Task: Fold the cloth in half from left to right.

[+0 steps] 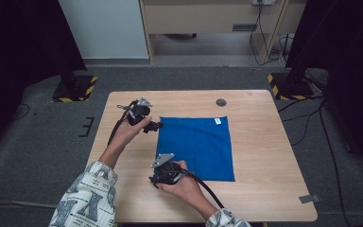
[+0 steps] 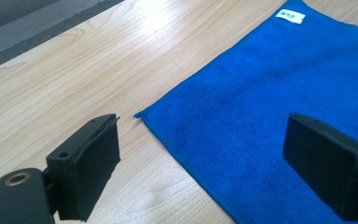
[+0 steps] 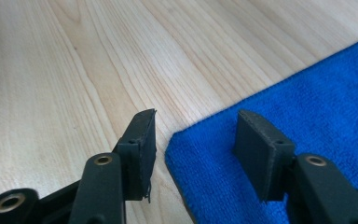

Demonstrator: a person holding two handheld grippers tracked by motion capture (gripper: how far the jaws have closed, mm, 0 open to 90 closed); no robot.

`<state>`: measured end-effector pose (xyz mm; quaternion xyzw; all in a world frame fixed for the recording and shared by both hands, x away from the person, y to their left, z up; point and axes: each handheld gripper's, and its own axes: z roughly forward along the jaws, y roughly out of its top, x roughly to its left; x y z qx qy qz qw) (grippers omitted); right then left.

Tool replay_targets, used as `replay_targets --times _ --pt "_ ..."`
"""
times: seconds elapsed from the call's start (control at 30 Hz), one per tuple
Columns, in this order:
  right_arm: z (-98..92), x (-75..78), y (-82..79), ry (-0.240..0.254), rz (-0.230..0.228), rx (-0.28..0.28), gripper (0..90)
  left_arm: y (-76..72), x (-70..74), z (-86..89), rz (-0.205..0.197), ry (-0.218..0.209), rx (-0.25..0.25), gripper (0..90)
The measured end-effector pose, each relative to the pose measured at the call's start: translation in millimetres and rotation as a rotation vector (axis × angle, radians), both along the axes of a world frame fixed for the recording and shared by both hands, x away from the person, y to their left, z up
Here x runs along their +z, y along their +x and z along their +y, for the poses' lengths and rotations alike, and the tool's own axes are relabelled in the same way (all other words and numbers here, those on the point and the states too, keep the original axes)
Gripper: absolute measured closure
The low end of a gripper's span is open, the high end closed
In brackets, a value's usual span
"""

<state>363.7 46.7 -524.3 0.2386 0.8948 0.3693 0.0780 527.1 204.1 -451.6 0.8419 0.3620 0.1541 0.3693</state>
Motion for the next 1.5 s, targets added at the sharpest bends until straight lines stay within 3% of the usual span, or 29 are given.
replay_targets --times 0.1,0.2,0.27,0.3,0.4,0.67,0.73,0.87,0.93,1.0,1.1,1.27,1.5 --pt "0.9 -1.8 -1.7 -0.016 -0.015 0.000 49.4 0.4 -2.8 1.5 0.007 -0.007 0.004 10.3" --pt "-0.3 -1.5 -1.9 -0.024 -0.032 -0.015 61.4 1.0 -6.1 2.8 0.018 -0.024 0.004 10.3" --pt "-2.7 -1.0 -0.9 -0.029 -0.038 -0.020 72.9 2.3 -8.0 4.1 0.019 -0.034 0.005 10.4" --pt "-5.7 -1.3 1.6 -0.020 -0.032 -0.038 83.0 3.9 -9.8 4.8 0.027 -0.054 0.005 10.8" --pt "-8.4 -1.3 4.9 -0.003 -0.015 -0.053 86.6 6.9 -12.1 6.1 0.032 -0.077 0.013 13.1" --pt "-3.2 1.8 -5.2 0.030 0.007 -0.014 86.7 15.2 -25.7 5.8 0.051 -0.065 0.016 15.4" --pt "-2.0 1.9 -8.1 0.035 0.006 -0.005 86.7 16.3 -29.6 4.6 0.045 -0.028 0.033 16.2" --pt "0.1 3.2 -12.1 0.043 0.010 0.005 86.6 22.2 -39.4 4.9 0.056 -0.023 0.045 20.5" --pt "-0.1 3.2 -12.4 0.046 0.008 0.008 86.6 23.7 -41.8 5.0 0.055 -0.021 0.055 21.8" --pt "-0.4 3.7 -13.5 0.051 0.012 0.010 86.6 27.1 -47.6 6.7 0.056 0.010 0.061 26.0" --pt "-0.6 4.8 -14.6 0.051 0.011 0.017 86.6 29.9 -52.4 9.2 0.066 0.005 0.065 30.4" --pt "-0.9 6.9 -16.2 0.064 0.011 0.029 86.6 32.8 -60.1 8.9 0.075 0.039 0.071 32.0" --pt "-0.8 5.6 -16.9 0.062 0.015 0.030 86.4 37.3 -68.6 9.5 0.088 0.052 0.101 35.4"
